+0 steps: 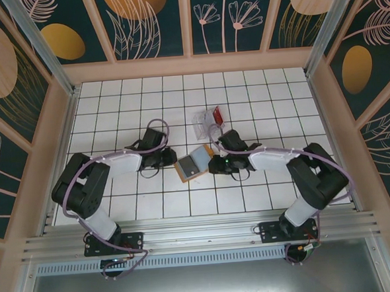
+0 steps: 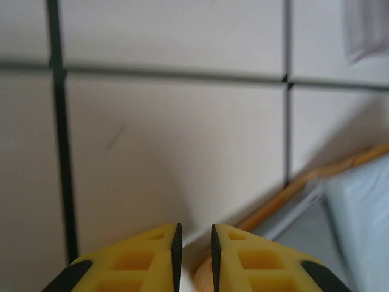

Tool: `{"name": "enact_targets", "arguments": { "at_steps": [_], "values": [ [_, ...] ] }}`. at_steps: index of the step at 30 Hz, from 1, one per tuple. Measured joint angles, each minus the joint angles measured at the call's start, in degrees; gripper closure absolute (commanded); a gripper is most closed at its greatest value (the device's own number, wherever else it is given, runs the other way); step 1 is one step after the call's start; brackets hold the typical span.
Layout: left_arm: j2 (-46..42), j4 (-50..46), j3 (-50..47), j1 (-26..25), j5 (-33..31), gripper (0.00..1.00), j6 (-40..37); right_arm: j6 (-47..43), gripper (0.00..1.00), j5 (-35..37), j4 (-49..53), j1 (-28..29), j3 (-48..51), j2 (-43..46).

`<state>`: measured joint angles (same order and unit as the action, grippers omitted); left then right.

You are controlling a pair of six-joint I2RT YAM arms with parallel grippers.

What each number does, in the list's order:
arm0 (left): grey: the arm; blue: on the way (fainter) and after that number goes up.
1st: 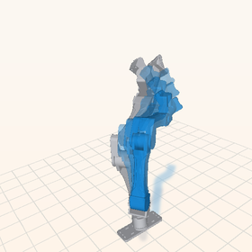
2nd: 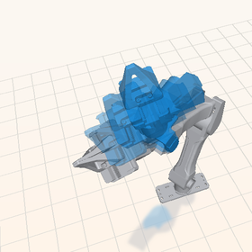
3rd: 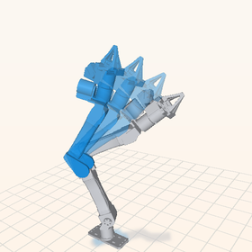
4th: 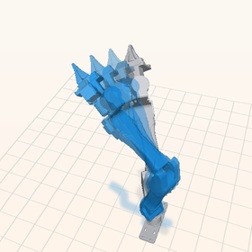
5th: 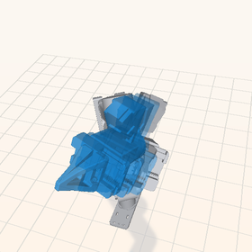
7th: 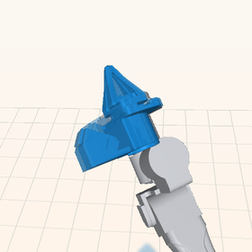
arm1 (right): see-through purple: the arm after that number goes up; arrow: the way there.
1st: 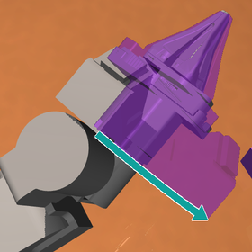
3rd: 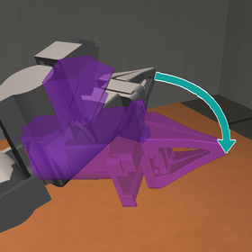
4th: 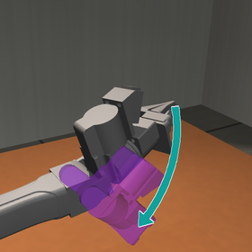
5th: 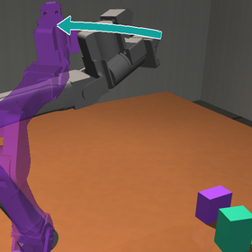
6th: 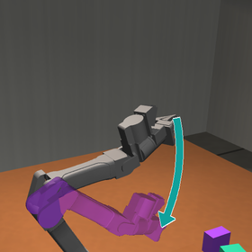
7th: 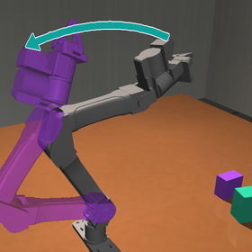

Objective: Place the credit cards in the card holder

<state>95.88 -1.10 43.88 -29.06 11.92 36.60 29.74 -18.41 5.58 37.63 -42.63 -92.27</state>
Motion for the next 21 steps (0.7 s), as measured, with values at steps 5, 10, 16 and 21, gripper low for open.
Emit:
{"name": "enact_targets", "arguments": {
  "at_steps": [5,10,16,21],
  "values": [
    [-5.62,1.53,-6.36,-1.92,0.20,0.76,1.49,-1.38,0.74,1.31,-0.44,1.44,-7.82,-7.39],
    [-9.70,1.95,-10.38,-4.24,-0.46,0.76,4.66,-4.37,0.74,3.41,-0.17,2.12,-17.09,-14.75],
    [-11.28,2.05,-11.43,-10.84,1.27,0.76,9.38,-7.93,0.74,1.77,1.16,3.06,-25.97,-20.50],
    [-11.28,3.43,-11.41,-14.01,1.97,0.76,12.33,-11.76,0.74,-1.70,4.55,4.00,-33.33,-24.79]
  ]
}}
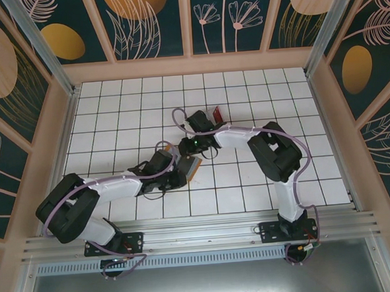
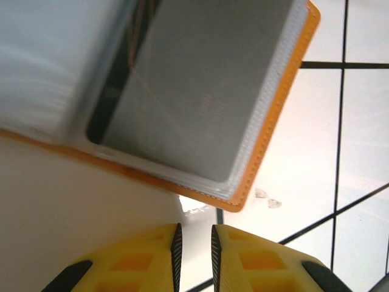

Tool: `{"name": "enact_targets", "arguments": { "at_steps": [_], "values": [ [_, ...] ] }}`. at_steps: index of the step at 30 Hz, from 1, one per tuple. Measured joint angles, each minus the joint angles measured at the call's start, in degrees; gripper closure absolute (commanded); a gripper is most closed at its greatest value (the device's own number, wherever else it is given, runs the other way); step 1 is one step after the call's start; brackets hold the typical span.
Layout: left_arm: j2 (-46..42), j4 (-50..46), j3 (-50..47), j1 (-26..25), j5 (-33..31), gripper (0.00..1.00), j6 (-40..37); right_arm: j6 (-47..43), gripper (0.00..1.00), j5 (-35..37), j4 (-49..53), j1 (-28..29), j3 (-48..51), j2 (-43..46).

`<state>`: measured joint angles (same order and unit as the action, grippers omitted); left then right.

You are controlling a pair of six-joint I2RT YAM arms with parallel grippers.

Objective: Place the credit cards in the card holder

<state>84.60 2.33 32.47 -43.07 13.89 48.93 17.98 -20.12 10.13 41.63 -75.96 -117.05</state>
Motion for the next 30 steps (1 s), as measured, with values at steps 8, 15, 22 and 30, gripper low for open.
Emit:
{"name": "enact_targets", "arguments": {
  "at_steps": [8,15,22,30],
  "values": [
    [1.01,0.39,3.41,-0.87,-0.31,0.69,1.53,-2.71,0.73,-1.16,3.45,-0.72,-1.66,-0.42],
    [-3.74,-4.52,12.61,-0.85,-4.79,0.58,-0.26,-2.91,0.67,2.62,4.63,-5.40,-0.94,10.73],
    [-0.76,-4.85,19.26,4.39,-5.75,0.49,-3.91,-3.61,0.51,14.16,3.39,-10.49,-0.63,19.26],
    [15.58,-3.96,31.21,11.76,-3.34,0.43,-8.15,-4.72,0.47,24.11,6.78,-14.34,-0.81,12.17]
  ]
}}
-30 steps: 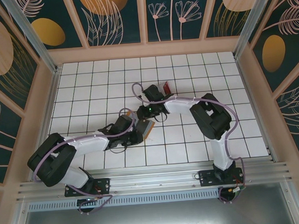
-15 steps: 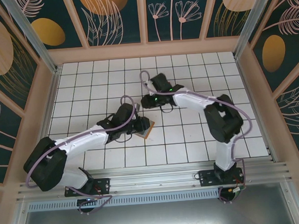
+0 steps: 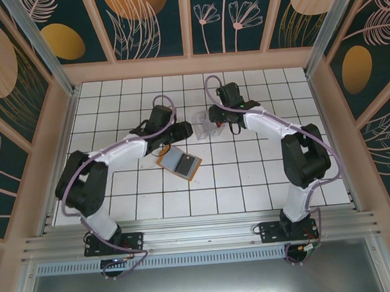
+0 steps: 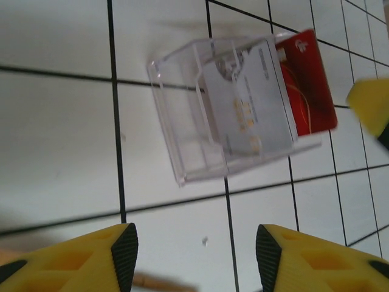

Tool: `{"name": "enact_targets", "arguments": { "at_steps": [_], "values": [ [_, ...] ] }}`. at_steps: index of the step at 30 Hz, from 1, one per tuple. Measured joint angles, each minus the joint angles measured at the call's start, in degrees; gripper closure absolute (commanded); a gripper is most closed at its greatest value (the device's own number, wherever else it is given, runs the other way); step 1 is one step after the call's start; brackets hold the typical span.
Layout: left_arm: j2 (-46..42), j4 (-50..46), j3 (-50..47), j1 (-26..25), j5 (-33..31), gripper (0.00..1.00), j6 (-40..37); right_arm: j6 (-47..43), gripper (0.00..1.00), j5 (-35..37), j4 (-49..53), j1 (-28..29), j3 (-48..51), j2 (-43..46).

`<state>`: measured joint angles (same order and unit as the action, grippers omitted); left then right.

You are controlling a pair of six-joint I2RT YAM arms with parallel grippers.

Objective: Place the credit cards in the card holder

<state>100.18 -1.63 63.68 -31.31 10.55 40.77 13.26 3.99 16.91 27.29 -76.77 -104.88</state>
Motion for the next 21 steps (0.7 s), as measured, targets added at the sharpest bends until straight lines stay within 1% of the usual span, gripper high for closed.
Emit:
{"name": "enact_targets", "arguments": {
  "at_steps": [4,9,15,21],
  "values": [
    [7.85,0.15,7.08,1.27,2.16,0.43,-1.36,-0.96,0.47,3.52,2.27,-0.63,-0.90,-2.97],
    [14.93,0.70,13.90,1.36,5.33,0.44,-2.01,-1.25,0.47,5.09,3.19,-0.63,-3.74,-5.11],
    [19.58,1.44,16.48,1.31,7.69,0.45,-2.21,-1.81,0.47,5.22,3.65,-0.68,-7.37,-7.98],
    [20.68,1.81,16.46,1.31,9.07,0.46,-2.16,-2.49,0.48,5.64,4.57,-0.72,-7.52,-8.98]
  ]
}}
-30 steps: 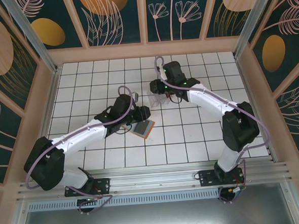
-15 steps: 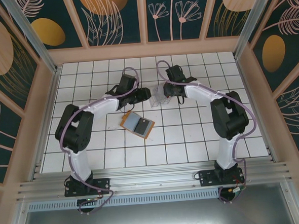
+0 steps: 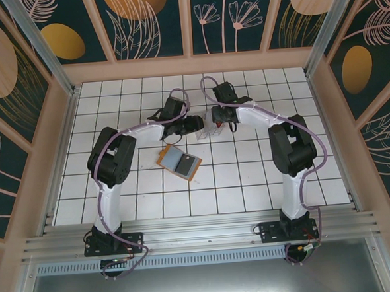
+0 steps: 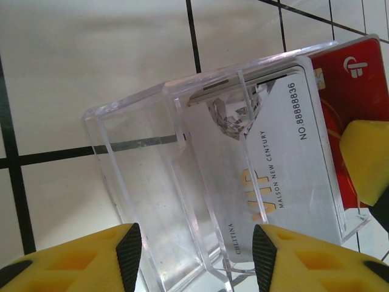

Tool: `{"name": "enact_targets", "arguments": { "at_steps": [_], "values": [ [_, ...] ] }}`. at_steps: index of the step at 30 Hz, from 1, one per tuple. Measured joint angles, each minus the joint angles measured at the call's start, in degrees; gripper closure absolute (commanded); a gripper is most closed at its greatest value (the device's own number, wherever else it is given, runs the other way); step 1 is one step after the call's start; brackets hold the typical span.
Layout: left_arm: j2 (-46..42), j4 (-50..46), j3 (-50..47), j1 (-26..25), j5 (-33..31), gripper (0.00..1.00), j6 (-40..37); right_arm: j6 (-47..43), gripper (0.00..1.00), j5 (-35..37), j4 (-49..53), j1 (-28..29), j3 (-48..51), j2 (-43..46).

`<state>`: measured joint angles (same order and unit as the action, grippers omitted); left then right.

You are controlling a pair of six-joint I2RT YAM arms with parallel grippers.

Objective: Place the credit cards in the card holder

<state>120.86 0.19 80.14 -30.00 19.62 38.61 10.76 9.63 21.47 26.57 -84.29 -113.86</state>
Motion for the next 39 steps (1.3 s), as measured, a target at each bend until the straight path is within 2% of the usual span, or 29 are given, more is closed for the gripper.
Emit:
{"name": "enact_targets", "arguments": {
  "at_steps": [12,29,39],
  "values": [
    [0.07,3.06,-1.86,0.00,0.98,0.47,0.63,-0.24,0.50,0.87,0.17,-0.35,-0.24,-0.09],
    [0.07,3.91,-2.25,0.00,0.98,0.48,1.07,-1.53,0.64,0.81,0.48,-0.33,-0.59,-0.09],
    [0.09,4.28,-2.67,0.00,0.98,0.49,1.09,-1.66,0.64,0.83,0.96,-0.33,-0.85,-0.07]
  ]
}}
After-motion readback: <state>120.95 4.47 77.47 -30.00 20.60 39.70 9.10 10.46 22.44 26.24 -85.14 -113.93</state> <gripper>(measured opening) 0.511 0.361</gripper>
